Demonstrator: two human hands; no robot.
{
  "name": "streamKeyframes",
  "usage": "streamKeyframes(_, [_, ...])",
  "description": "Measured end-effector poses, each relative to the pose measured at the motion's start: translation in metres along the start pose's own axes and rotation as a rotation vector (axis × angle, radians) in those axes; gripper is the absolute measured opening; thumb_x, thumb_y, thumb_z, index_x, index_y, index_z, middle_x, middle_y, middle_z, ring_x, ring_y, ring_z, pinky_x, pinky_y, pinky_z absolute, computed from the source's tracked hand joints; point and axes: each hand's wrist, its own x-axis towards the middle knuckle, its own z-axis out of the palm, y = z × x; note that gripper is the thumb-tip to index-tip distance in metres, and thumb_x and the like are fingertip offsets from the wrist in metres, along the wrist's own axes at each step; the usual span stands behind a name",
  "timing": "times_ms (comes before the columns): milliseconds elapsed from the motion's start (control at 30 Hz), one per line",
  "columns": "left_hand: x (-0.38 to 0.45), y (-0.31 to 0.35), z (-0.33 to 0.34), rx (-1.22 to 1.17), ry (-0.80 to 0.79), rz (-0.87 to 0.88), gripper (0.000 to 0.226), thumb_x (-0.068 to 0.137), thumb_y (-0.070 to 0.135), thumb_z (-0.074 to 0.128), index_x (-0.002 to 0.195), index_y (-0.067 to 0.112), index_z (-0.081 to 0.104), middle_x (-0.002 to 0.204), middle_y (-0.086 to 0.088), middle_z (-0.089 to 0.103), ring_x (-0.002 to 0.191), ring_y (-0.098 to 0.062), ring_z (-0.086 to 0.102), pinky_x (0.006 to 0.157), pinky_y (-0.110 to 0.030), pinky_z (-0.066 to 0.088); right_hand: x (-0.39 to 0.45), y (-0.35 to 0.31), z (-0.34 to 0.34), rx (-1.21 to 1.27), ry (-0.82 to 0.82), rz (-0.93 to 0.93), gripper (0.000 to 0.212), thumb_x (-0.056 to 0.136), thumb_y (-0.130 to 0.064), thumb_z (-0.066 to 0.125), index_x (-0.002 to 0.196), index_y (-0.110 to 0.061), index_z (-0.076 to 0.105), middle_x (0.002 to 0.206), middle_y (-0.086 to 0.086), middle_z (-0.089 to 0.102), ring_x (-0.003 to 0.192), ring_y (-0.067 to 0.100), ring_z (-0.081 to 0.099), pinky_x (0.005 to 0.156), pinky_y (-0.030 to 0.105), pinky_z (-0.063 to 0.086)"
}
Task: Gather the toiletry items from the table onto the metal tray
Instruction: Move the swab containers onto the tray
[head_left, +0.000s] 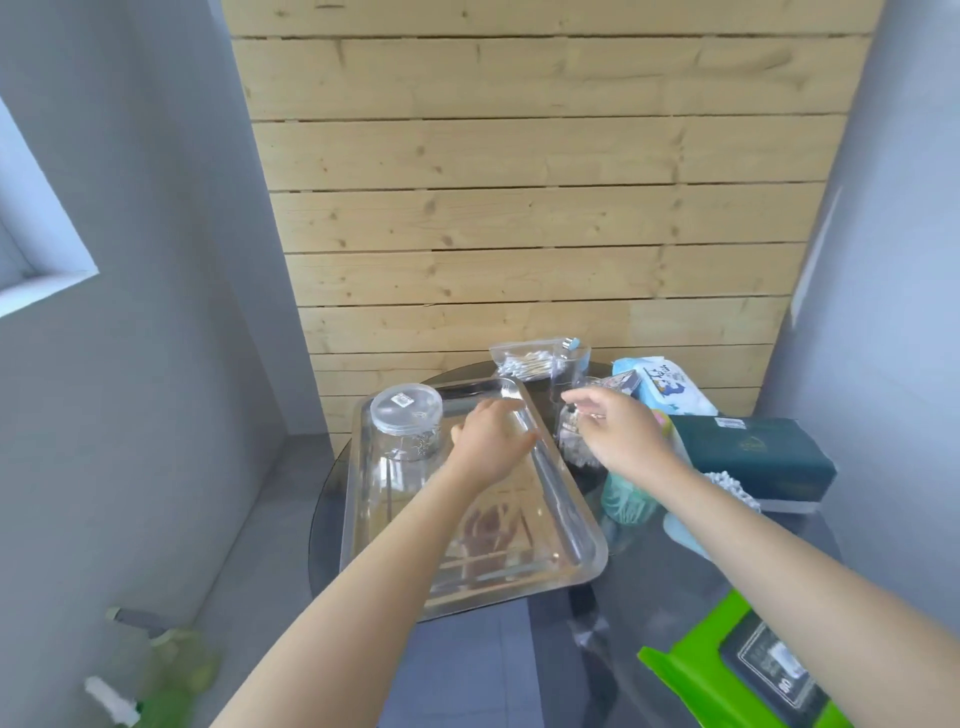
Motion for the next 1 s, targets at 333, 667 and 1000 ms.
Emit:
streamKeyframes(333, [0.03, 0.053, 0.055, -0.096, -0.074, -0.029, 0.077, 0.082, 0.05, 0.063, 0.145, 0.017, 0.035, 0.149, -0.009, 0.04, 0.138, -0.027, 0.036, 0.112, -0.043, 0.034, -0.01, 0.053, -0.035, -0.059, 0.072, 0.11, 0.042, 0.09, 0.003, 0.04, 0.123, -0.013, 0.06, 0.13, 0.004, 0.063, 0.122, 0.017, 0.056, 0.099, 0.021, 0.038])
streamKeyframes(667, [0.049, 0.045, 0.063, -0.241, -0.028, -0.053, 0.093, 0.076, 0.033, 0.076, 0.151, 0.021, 0.022, 0.15, -0.004, 0.041, 0.135, -0.024, 0.043, 0.103, -0.036, 0.039, -0.001, 0.076, -0.042, 0.069, 0.104, 0.092, 0.04, 0.091, 0.0, 0.04, 0.118, -0.019, 0.063, 0.121, -0.002, 0.067, 0.105, 0.015, 0.065, 0.089, 0.032, 0.052])
streamKeyframes(1000, [0.015, 0.076, -0.009, -0.464, -0.04, 0.133, 0.091, 0.076, 0.031, 0.077, 0.149, 0.022, 0.025, 0.144, -0.004, 0.047, 0.126, -0.017, 0.051, 0.097, -0.029, 0.043, -0.002, 0.055, -0.047, 0.676, 0.121, 0.231, 0.066, 0.091, -0.044, 0.052, 0.147, -0.016, 0.029, 0.142, 0.001, 0.05, 0.112, 0.019, 0.06, 0.111, 0.042, 0.037])
